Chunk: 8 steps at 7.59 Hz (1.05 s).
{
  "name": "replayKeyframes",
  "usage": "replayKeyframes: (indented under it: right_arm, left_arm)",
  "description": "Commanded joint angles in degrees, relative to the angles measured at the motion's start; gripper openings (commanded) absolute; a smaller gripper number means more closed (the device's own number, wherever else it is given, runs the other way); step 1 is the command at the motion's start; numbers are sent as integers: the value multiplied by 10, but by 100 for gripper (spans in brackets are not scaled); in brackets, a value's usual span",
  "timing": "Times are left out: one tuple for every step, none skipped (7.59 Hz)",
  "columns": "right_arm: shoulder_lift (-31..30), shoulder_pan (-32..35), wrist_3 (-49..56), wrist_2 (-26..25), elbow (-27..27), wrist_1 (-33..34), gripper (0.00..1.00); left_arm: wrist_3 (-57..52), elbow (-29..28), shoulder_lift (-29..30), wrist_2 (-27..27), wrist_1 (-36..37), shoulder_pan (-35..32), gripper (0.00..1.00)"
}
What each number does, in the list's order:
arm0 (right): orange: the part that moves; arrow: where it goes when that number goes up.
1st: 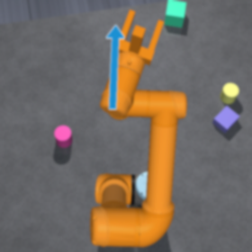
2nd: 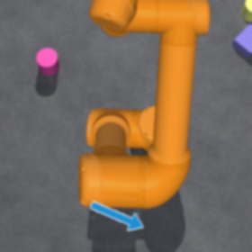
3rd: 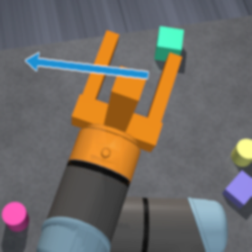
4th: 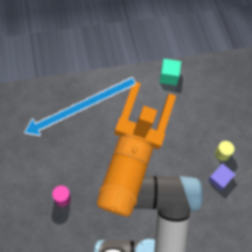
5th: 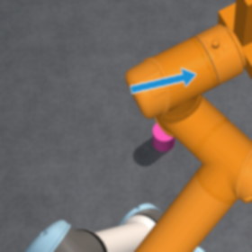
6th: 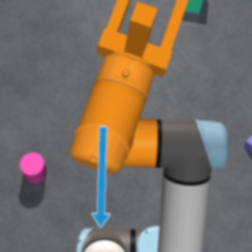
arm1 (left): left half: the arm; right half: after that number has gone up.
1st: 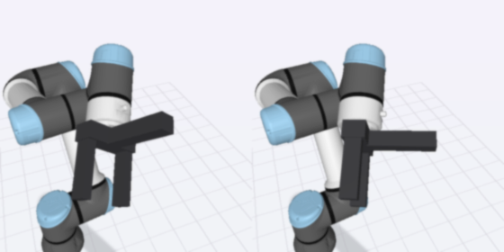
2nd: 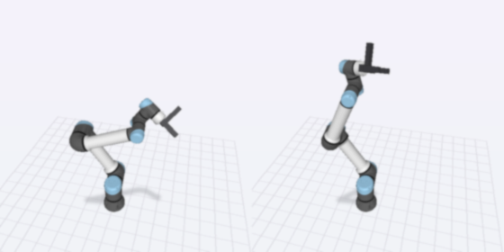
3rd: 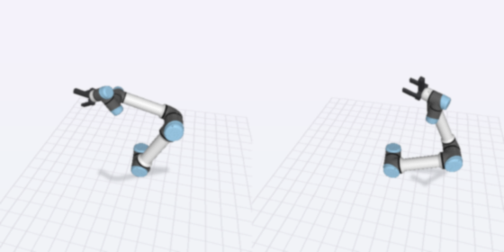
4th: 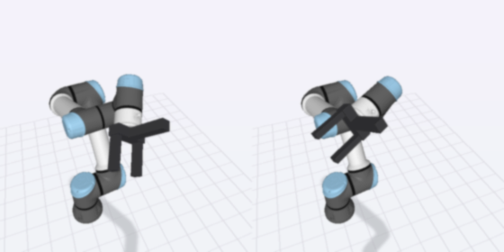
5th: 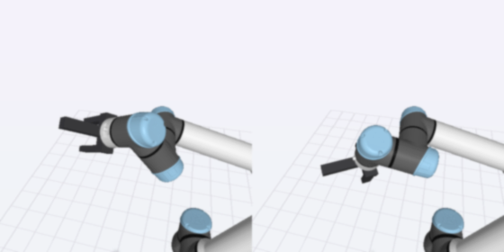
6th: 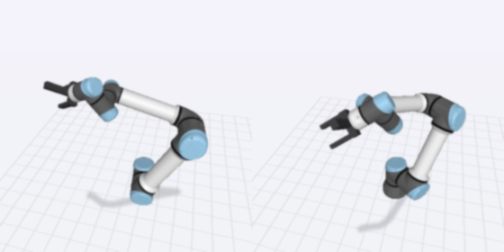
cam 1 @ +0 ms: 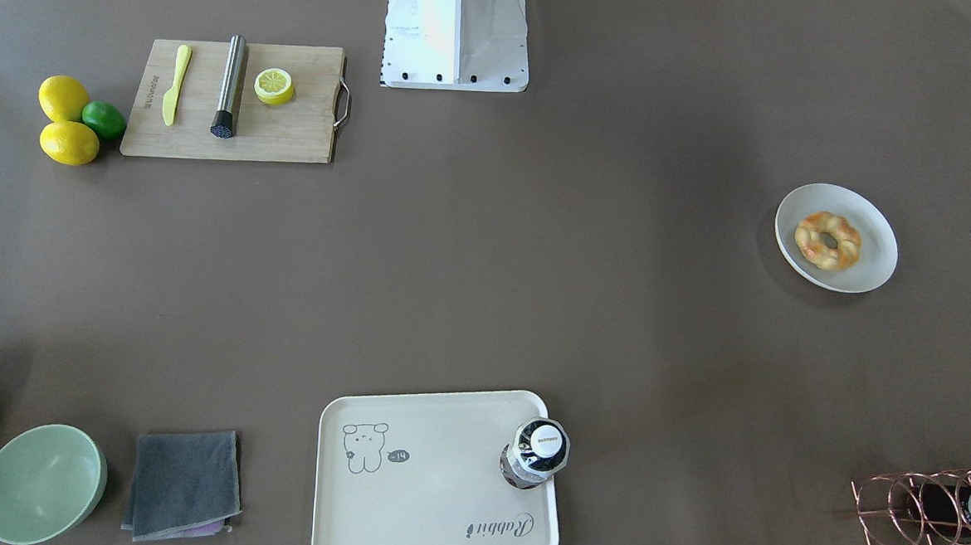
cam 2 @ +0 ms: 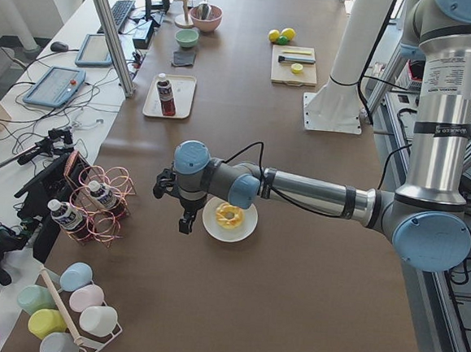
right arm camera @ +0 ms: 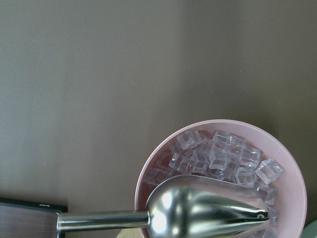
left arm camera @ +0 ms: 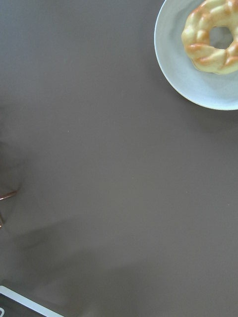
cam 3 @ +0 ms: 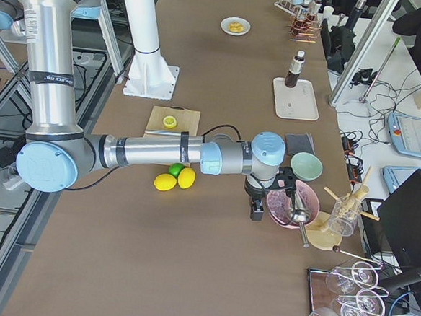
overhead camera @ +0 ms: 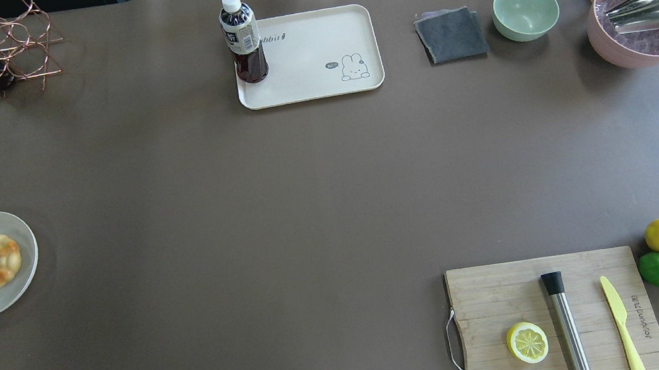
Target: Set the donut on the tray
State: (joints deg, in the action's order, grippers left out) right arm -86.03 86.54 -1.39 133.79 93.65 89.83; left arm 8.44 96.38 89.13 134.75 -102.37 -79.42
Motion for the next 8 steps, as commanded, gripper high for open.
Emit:
replayKeyframes:
  right_arm:
    - [11,-35,-50,9,0,-4,100]
    - [13,-43,-54,16,0,-4,100]
    - [16,-49,-64,18,0,-4,100]
    - [17,-51,-65,19,1,-4,100]
    - [19,-51,-64,18,-1,-4,100]
    - [29,-50,-63,17,-7,-4,100]
    - [31,-50,-58,19,-5,-4,100]
    - [31,-50,-56,19,-7,-4,100]
  left_arm:
    - [106,-91,-27,2,-214,50,98]
    - [161,-149,-32,1,-329,84,98]
    - [250,-182,-33,-2,-434,123,98]
    - [341,-176,-30,-1,-480,142,98]
    - [354,-174,-24,0,-478,146,98]
    - [353,-177,-21,1,-477,148,98]
    - [354,-174,-5,18,-470,148,98]
    - [352,-174,13,50,-447,138,98]
